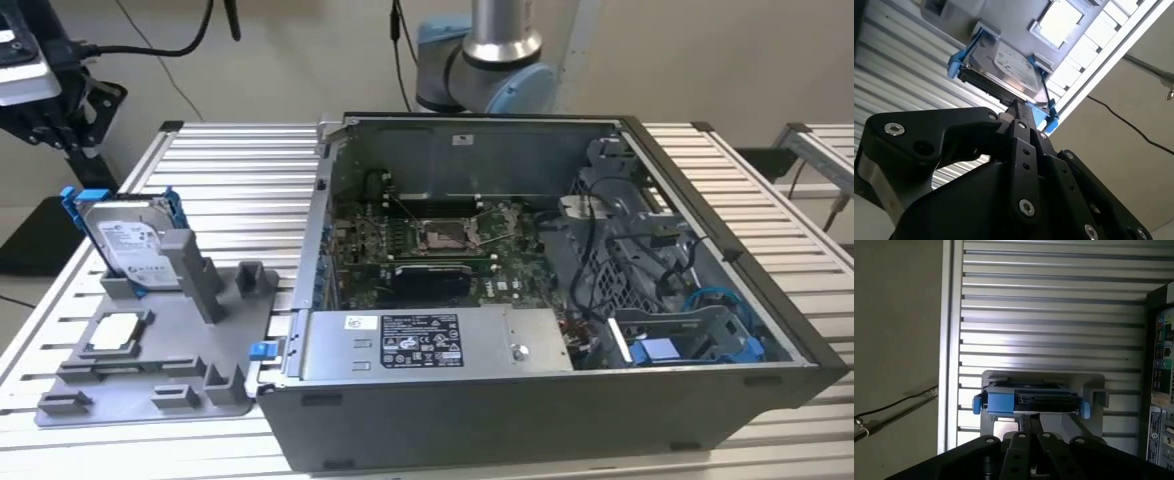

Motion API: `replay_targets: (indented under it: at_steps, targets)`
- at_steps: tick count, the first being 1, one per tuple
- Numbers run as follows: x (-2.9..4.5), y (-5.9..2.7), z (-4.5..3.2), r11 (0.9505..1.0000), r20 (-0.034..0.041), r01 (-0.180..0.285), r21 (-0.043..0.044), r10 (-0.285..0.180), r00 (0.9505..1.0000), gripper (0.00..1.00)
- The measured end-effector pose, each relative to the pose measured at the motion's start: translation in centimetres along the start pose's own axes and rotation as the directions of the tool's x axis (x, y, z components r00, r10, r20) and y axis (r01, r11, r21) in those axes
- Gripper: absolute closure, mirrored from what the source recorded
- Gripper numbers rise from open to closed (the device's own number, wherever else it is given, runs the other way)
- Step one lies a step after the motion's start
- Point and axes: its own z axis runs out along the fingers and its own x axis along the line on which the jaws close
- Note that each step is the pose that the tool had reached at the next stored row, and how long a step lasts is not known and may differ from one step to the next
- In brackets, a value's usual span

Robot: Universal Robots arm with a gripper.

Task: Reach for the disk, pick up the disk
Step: 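Reach for the disk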

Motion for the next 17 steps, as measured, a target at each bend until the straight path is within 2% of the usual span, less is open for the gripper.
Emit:
replay_targets:
  at_steps: [3,5,12,17]
  targets:
    - [1.34,0.06,0.14,1.0000,-0.0001,0.000,0.0001,0.000,1.0000,1.00]
    - [1.88,0.12,0.30,1.0000,0.0001,0.000,-0.0001,0.000,1.0000,1.00]
    - [1.94,0.78,0.64,1.0000,0.0000,0.000,0.0000,0.000,1.0000,1.00]
    - [1.63,0.82,0.72,1.0000,0.0000,0.001,0.0000,-0.001,1.0000,1.00]
